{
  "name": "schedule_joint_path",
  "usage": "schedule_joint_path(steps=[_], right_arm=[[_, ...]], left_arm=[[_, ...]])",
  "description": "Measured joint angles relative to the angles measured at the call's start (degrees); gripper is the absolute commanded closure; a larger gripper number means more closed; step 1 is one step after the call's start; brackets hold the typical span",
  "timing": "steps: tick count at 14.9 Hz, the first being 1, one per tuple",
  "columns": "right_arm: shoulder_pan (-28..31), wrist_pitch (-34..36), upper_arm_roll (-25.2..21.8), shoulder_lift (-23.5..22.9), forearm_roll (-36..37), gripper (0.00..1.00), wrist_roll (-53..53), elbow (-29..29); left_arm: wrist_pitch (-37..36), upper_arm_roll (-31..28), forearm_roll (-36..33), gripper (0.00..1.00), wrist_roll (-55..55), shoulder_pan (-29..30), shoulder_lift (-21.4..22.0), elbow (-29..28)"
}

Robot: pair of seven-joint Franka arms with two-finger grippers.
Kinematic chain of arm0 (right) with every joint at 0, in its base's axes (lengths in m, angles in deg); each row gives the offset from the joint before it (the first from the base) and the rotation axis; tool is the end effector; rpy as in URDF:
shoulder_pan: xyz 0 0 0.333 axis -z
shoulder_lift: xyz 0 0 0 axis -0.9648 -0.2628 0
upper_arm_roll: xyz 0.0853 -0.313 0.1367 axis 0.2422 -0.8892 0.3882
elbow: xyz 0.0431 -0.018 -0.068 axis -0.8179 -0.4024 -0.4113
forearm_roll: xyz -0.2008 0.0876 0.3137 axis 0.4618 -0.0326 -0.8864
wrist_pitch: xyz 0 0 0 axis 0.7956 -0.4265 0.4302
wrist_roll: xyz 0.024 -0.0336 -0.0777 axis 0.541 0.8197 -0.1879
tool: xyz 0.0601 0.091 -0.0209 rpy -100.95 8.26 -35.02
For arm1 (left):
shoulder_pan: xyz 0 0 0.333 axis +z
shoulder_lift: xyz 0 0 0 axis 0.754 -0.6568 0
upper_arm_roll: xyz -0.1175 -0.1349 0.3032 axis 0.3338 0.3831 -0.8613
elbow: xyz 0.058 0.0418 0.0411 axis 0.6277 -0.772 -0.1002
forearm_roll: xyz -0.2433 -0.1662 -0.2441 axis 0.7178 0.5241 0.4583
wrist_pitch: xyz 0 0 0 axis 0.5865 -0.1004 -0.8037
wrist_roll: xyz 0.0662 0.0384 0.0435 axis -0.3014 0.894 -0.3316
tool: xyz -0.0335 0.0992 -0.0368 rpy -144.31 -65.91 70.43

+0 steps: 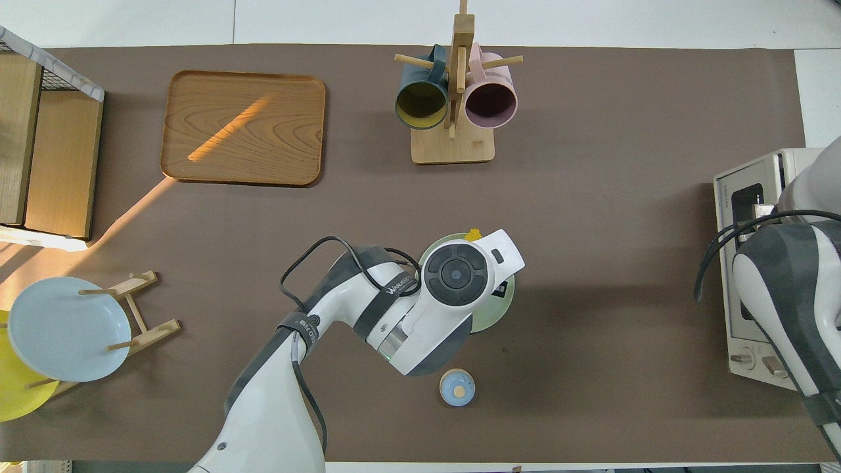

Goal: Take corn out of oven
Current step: 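Carry the corn with the left gripper onto the wooden tray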

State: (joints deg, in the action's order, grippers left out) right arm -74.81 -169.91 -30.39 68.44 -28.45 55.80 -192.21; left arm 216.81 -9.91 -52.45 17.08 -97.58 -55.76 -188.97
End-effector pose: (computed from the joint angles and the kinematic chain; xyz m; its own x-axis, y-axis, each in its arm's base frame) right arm 0.5178 -0.0661 0.4997 0.9832 0.0095 -0.1823 0.0690 -0.9438 0.3233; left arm 0.4307 -0.5157 0.3572 0.9426 -0.3307 0.0454 -0.3338 -0.9342 0.1255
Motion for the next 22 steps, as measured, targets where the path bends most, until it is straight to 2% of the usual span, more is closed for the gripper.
schedule_joint_path(steps=[2,5,7,9,12,14,15,18,22], right_arm=[[0.1,1.0,0.0,0.2,0.0,1.00,0.0,0.0],[0.2,3.1,0.0,1.3,0.0,1.00,-3.9,0.0],[1.1,4.2,0.0,2.3,-0.6,1.00,-6.8,0.4],[1.4,8.0,-0.1,3.0,-2.0,1.00,-7.8,3.4],[1.3,14.0,0.3,3.2,-7.0,1.00,-7.9,10.6],[1.2,16.9,0.5,3.2,-10.7,0.82,-7.9,14.2],[1.2,17.9,0.5,3.2,-12.9,0.80,-7.9,15.3],[1.2,20.3,0.5,3.2,-15.9,0.73,-7.9,16.8],[0.3,21.3,1.2,2.3,-17.8,0.72,-6.6,18.7]], left_arm=[[-4.7,-0.3,0.0,1.00,0.0,2.8,2.2,1.8],[-11.2,-0.6,-0.2,1.00,2.0,10.7,6.7,3.2],[-11.9,-0.7,-0.3,1.00,4.4,16.5,7.2,4.3],[-12.0,-0.8,-0.4,1.00,6.3,21.8,6.2,5.8],[-14.8,-0.7,-1.8,1.00,7.4,26.2,-0.4,14.3],[-15.9,-0.6,-2.2,1.00,9.8,28.7,-6.9,21.7],[-15.9,-0.5,-2.2,1.00,12.0,30.2,-9.6,24.1],[-14.3,-0.2,-2.2,1.00,17.6,34.4,-14.3,26.9],[-13.0,0.0,-2.2,1.00,19.1,35.7,-19.0,30.8]])
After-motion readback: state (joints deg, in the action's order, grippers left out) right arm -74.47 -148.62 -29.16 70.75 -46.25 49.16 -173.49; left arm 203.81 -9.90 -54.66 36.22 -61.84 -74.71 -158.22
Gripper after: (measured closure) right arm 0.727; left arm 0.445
